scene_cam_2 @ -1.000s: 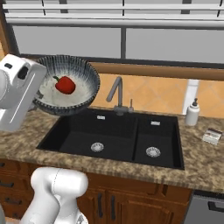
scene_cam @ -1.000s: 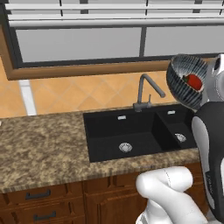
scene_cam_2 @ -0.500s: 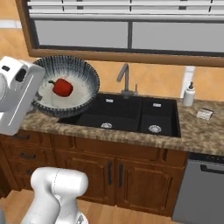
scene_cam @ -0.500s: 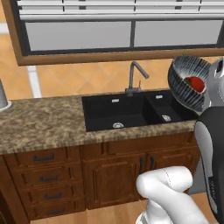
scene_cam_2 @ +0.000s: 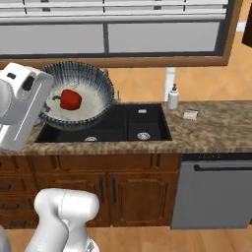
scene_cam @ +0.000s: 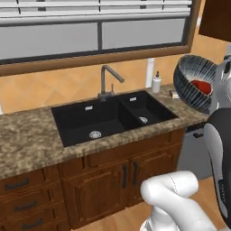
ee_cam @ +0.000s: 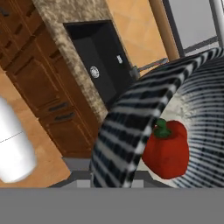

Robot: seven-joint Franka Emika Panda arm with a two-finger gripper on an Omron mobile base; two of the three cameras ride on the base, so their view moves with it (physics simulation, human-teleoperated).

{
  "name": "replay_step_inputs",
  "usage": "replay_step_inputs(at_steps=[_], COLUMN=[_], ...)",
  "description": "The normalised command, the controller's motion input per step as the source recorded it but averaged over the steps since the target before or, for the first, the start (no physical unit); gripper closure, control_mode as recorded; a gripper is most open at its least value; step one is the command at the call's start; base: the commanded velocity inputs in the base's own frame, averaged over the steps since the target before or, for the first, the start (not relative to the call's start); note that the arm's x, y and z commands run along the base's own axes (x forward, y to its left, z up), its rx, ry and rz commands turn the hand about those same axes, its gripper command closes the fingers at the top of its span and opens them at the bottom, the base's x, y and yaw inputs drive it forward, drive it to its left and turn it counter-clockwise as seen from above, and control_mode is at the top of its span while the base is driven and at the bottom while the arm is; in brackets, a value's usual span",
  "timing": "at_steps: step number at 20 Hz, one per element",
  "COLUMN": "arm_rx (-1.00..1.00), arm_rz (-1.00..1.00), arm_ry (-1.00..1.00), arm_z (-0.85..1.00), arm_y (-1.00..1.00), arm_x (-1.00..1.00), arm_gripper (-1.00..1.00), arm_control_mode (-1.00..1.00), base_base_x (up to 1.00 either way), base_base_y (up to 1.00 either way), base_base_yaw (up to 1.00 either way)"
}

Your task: Pick the bell pepper from the sink and place it in the bowl. Then pick the bowl and place it in the microwave. Then close the microwave door and press the start button.

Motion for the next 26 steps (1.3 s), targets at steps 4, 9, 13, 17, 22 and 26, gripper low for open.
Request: replay_step_inputs(at_steps=[4, 9, 13, 17, 22, 26], arm_rx=[0.00, 0.00, 0.00, 0.00, 0.00, 0.00], arm_rz=[0.00, 0.00, 0.00, 0.00, 0.00, 0.00], arm_ry=[0.00, 0.00, 0.00, 0.00, 0.00, 0.00], arm_z=[0.00, 0.00, 0.00, 0.00, 0.00, 0.00], arm_y=[0.00, 0.00, 0.00, 0.00, 0.00, 0.00], arm_x=[0.00, 0.00, 0.00, 0.00, 0.00, 0.00], arm_gripper=[1.00, 1.00, 1.00, 1.00, 1.00, 1.00], arm_control_mode=[1.00, 1.00, 1.00, 1.00, 1.00, 1.00], base_base_x=[0.00, 0.00, 0.00, 0.07, 0.23, 0.59], base_base_y=[-0.02, -0.11, -0.37, -0.53, -0.70, -0.76], base_base_yaw=[-0.75, -0.66, -0.50, -0.50, -0.49, -0.48])
